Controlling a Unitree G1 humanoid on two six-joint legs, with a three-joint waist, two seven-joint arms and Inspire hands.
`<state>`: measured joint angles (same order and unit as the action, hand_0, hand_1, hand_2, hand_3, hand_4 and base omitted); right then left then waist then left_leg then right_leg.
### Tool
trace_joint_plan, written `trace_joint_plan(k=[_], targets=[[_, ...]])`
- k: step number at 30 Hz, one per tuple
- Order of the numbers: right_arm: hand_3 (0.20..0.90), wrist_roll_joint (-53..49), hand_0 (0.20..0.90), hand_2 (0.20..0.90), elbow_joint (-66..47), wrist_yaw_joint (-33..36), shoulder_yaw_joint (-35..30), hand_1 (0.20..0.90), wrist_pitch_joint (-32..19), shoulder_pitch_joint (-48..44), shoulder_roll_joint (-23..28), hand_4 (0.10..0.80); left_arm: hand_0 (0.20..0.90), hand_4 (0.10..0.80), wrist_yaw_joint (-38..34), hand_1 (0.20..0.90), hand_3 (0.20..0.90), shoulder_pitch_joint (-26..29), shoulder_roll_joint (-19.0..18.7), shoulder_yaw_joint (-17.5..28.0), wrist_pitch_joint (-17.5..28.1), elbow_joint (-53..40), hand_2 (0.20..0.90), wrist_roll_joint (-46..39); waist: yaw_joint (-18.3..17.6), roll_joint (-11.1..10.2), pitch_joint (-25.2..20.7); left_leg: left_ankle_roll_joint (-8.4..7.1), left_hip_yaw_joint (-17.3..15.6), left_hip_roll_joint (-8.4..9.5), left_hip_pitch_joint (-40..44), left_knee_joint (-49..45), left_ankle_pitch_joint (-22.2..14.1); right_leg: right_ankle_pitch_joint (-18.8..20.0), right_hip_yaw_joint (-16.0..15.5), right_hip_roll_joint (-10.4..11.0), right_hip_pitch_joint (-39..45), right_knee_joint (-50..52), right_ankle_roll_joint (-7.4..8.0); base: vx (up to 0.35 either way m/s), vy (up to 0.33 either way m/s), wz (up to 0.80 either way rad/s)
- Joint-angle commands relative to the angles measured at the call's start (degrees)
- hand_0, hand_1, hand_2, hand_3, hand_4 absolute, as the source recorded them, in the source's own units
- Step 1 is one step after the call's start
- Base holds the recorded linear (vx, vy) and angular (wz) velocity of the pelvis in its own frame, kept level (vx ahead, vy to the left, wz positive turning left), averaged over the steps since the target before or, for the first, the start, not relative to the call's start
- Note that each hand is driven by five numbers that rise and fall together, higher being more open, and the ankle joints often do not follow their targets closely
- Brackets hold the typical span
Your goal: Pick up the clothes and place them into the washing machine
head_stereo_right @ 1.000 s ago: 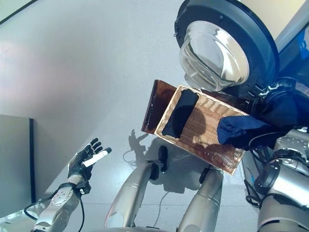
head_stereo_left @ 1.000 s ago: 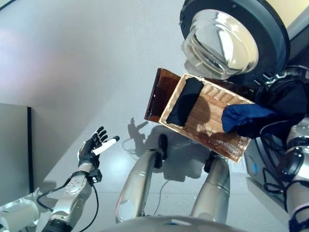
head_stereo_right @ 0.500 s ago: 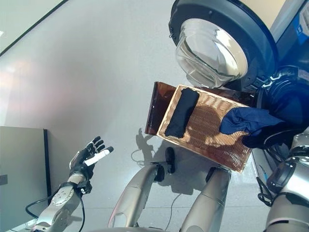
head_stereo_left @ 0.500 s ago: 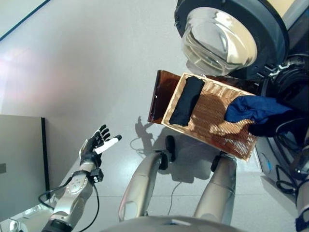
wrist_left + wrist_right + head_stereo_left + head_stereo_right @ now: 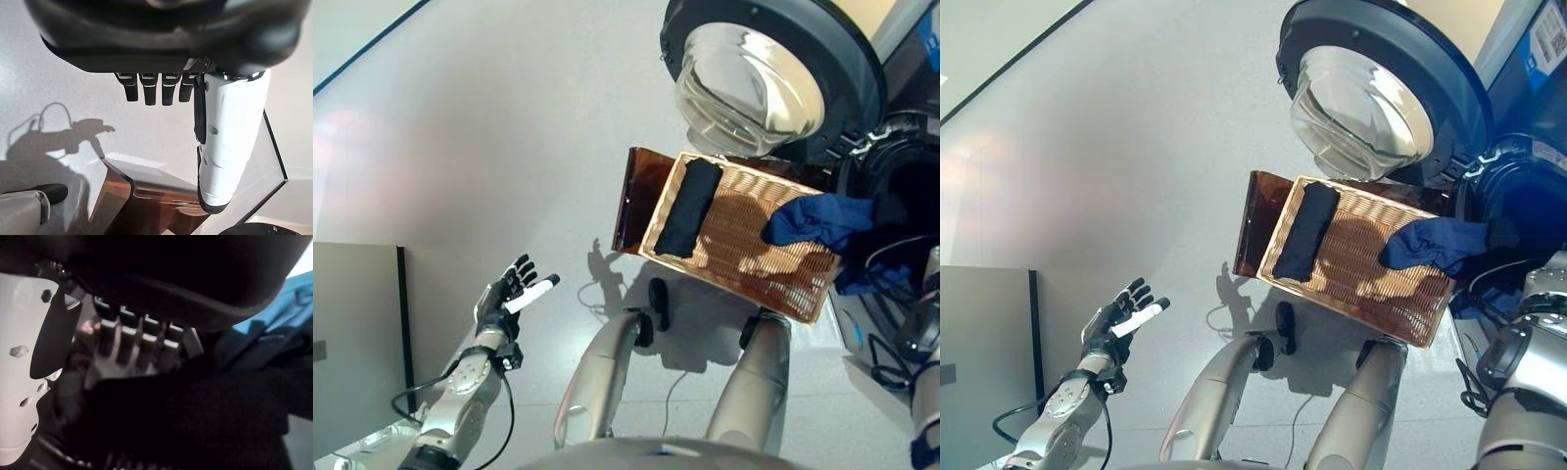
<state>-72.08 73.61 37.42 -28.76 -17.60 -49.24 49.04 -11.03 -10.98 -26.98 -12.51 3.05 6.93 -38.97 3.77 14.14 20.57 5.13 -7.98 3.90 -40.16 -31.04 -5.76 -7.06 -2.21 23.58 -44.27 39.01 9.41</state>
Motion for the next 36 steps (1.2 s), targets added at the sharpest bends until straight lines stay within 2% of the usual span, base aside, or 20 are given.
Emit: trace_joint_plan(k=[1,14,18,19,29,32,34,35,36], targets=[[0.9,2.8,0.9,0.9,-6.2,0.6,3.6,0.9,-6.0,-0.4,2.4,0.8,0.9,0.8,-0.4,0.9,0.9,-2.7,-2.3,2.8,3.9,-0.5,0.9,-0.3,-1.4,-0.4,-2.8,-10.29,6.5,-6.14,3.2,3.0,0.5,3.6,2.9,-0.2,1.8,-2.8,0.59,-0.003,0.008,-0.05],[0.9,15.4,0.9,0.9,-12.3,-0.1,10.5,0.9,-1.6,3.6,-6.5,0.8,0.9,0.8,-0.2,0.9,0.9,-3.2,-3.6,3.4,5.0,-0.7,0.9,0.9,-1.4,-2.5,-1.8,-9.95,6.4,-6.42,4.4,3.0,0.3,5.3,2.6,-0.5,4.3,-5.3,0.8,-0.001,0.0,-0.02],[0.9,19.4,0.9,0.9,-13.6,-1.8,13.3,0.9,0.4,5.6,-9.1,0.8,0.9,0.8,0.1,0.9,0.9,-3.1,-3.5,3.5,5.3,-0.8,0.9,1.3,-1.6,-3.2,-1.6,-9.96,6.3,-6.61,4.9,3.3,0.5,6.0,2.3,-0.8,5.3,-6.5,0.77,0.0,-0.008,-0.04],[0.9,21.8,0.9,0.9,-13.8,-4.2,15.6,0.9,2.2,8.0,-10.9,0.8,0.9,0.8,0.6,0.9,0.9,-3.0,-3.7,3.8,5.3,-0.6,0.9,1.4,-1.7,-4.0,-1.5,-9.95,6.3,-6.83,5.4,3.9,0.8,6.5,1.9,-1.0,6.2,-7.6,0.74,0.0,0.0,0.0],[0.9,33.5,0.9,0.9,-16.2,-9.4,22.7,0.9,7.0,15.5,-15.0,0.8,0.9,0.8,1.6,0.9,0.9,-3.7,-3.2,5.5,5.4,0.2,0.9,2.6,-1.8,-6.3,-1.5,-10.12,6.6,-7.15,7.6,6.3,2.0,8.2,0.8,-1.4,9.3,-11.1,0.82,0.001,-0.005,-0.01],[0.9,42.4,0.9,0.9,-16.8,-10.6,27.0,0.9,9.5,17.9,-14.7,0.8,0.9,0.8,2.4,0.9,0.9,-4.0,-2.8,5.5,5.7,0.8,0.9,3.4,-1.7,-7.0,-1.4,-10.22,6.8,-7.32,8.3,6.9,2.5,8.6,0.4,-1.4,10.4,-11.9,0.83,-0.001,-0.01,-0.01],[0.9,55.0,0.9,0.9,-16.9,-8.8,31.4,0.9,12.3,19.7,-13.1,0.8,0.9,0.8,2.9,0.9,0.9,-4.3,-2.6,5.9,6.6,1.5,0.9,4.3,-1.7,-7.5,-1.3,-10.29,7.0,-7.52,8.9,7.8,3.0,9.0,0.0,-1.6,11.3,-12.9,0.86,-0.002,-0.032,-0.03],[0.9,55.0,0.9,0.9,-16.9,-8.8,31.4,0.9,12.3,19.7,-13.1,0.8,0.9,0.8,2.9,0.9,0.9,-4.3,-2.6,6.0,6.7,1.5,0.9,4.3,-1.7,-7.5,-1.3,-10.29,7.0,-7.52,9.0,7.8,3.0,9.1,-0.1,-1.6,11.4,-13.0,0.85,0.004,-0.035,-0.01],[0.9,59.3,0.9,0.9,-16.3,-8.7,32.4,0.9,13.1,20.2,-12.5,0.8,0.9,0.8,3.1,0.9,0.9,-4.1,-2.4,6.2,7.4,1.9,0.9,5.1,-1.6,-7.6,-1.3,-10.36,7.2,-7.58,9.3,8.5,3.4,9.4,-0.5,-1.7,12.1,-13.9,0.92,0.005,-0.031,0.04]])
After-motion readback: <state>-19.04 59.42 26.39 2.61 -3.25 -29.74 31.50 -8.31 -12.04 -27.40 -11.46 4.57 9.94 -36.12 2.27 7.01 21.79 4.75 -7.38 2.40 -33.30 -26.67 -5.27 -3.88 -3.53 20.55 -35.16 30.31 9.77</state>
